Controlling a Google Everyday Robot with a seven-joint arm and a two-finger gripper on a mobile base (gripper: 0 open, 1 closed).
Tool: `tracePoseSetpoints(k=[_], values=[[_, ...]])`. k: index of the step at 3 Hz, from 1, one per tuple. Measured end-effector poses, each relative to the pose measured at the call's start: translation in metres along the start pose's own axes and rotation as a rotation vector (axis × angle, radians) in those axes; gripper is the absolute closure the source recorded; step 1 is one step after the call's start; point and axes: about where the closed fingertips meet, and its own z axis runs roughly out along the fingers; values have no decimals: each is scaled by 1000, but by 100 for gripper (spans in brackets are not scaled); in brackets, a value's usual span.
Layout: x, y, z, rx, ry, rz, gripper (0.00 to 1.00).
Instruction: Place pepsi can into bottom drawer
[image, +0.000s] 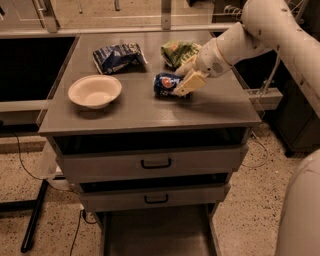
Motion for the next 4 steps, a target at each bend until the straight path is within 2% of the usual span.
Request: tracePoseSetpoints(k=[2, 3, 4], values=[[-4, 31, -43, 41, -88, -19, 100], [-4, 60, -70, 77, -92, -54, 100], [7, 98, -90, 110, -65, -72, 100]])
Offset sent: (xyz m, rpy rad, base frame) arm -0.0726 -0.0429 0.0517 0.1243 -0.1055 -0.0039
